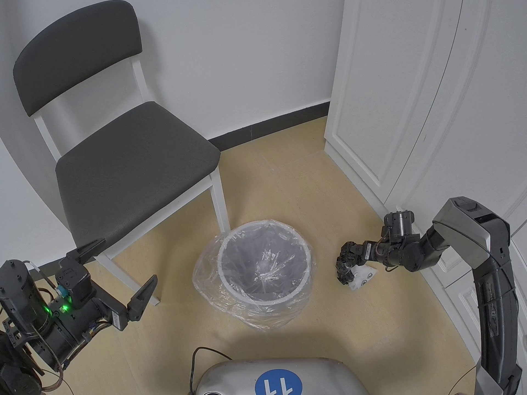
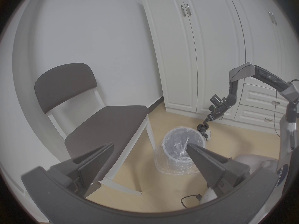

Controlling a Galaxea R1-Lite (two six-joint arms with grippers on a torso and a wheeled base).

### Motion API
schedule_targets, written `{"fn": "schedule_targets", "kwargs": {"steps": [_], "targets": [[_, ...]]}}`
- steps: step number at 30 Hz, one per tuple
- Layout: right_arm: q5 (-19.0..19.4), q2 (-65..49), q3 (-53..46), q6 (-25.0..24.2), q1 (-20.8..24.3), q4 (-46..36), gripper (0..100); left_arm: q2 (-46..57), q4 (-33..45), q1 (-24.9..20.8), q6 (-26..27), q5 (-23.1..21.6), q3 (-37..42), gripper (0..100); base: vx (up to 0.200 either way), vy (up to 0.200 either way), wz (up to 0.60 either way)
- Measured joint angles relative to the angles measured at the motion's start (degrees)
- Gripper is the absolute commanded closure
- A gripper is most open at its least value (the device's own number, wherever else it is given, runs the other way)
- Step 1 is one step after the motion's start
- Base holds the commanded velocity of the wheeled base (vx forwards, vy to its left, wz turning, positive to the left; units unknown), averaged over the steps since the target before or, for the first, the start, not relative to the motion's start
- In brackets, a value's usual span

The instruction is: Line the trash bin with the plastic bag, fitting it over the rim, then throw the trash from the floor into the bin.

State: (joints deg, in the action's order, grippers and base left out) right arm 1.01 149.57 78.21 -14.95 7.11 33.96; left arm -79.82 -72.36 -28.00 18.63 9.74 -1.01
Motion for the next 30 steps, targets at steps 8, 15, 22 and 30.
{"fn": "schedule_targets", "kwargs": {"steps": [8, 15, 22, 30], "targets": [[0.3, 6.1, 15.1, -2.0, -0.4, -14.5, 0, -3.9, -0.6, 1.3, 0.5, -0.7, 0.0, 0, 0.000, 0.000, 0.00], [3.0, 10.0, 20.3, -2.1, -0.4, -16.0, 0, -6.0, -0.7, 1.1, 1.9, -0.8, 0.0, 0, 0.000, 0.000, 0.00], [3.2, 13.5, 27.4, 0.1, -0.2, -21.7, 0, -6.6, -0.7, 1.1, 2.1, -0.8, 0.0, 0, 0.000, 0.000, 0.00], [3.2, 16.3, 31.8, 1.6, 0.0, -25.5, 0, -7.0, -0.7, 0.8, 2.2, -0.7, 0.0, 0, 0.000, 0.000, 0.00]]}}
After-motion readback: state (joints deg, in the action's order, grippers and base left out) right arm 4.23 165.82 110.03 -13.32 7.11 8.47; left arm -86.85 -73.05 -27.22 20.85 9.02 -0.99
